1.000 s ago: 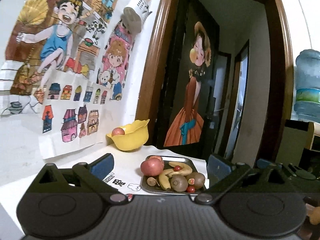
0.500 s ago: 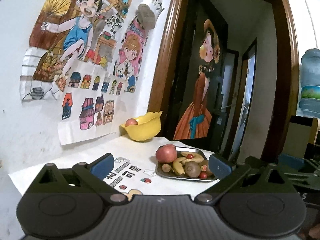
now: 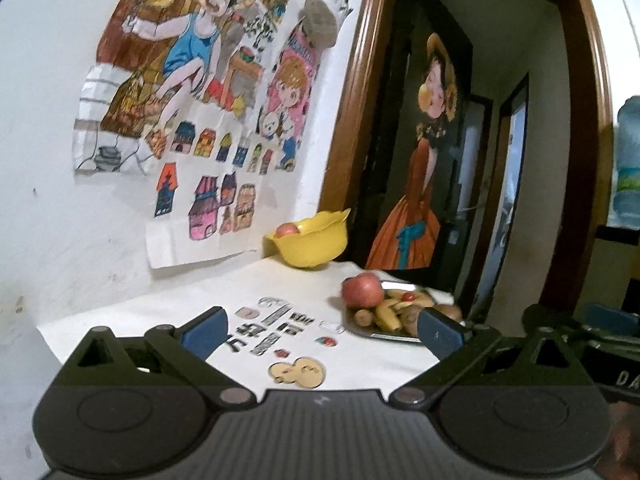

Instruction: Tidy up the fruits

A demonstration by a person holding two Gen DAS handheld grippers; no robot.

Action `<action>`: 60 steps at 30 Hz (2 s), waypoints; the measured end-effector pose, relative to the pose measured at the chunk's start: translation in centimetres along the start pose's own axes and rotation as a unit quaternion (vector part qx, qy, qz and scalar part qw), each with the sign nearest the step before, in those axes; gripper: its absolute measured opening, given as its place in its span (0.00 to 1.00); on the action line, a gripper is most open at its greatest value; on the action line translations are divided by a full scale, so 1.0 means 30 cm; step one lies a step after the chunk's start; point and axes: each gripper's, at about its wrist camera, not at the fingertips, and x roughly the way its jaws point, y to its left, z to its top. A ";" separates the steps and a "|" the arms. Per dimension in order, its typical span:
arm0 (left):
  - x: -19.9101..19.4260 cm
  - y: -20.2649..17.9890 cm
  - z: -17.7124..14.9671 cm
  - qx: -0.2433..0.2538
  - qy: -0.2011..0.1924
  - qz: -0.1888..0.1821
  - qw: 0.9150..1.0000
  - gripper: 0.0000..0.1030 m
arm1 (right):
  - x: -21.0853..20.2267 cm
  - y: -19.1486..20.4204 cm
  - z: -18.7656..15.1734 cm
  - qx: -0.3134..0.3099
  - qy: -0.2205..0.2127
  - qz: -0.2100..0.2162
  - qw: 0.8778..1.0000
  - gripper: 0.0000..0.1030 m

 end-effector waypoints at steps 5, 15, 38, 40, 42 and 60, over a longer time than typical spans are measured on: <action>0.057 0.041 -0.046 -0.004 0.008 0.020 1.000 1.00 | 0.034 0.005 -0.064 0.028 -0.004 -0.027 0.999 0.99; 0.180 0.116 -0.059 0.009 0.021 0.076 0.997 1.00 | 0.176 0.050 -0.127 0.048 0.039 -0.033 0.998 0.99; 0.200 0.087 -0.152 0.002 0.018 0.104 0.994 1.00 | 0.258 0.041 -0.216 0.031 0.071 -0.023 0.997 0.99; 0.201 0.088 -0.153 0.000 0.021 0.102 0.995 1.00 | 0.256 0.041 -0.220 0.031 0.073 -0.026 0.997 0.99; 0.199 0.094 -0.156 -0.004 0.022 0.102 0.994 1.00 | 0.255 0.047 -0.221 0.026 0.072 -0.030 0.997 0.99; 0.171 0.109 -0.164 -0.008 0.021 0.104 0.994 1.00 | 0.256 0.050 -0.230 0.024 0.075 -0.034 0.996 0.99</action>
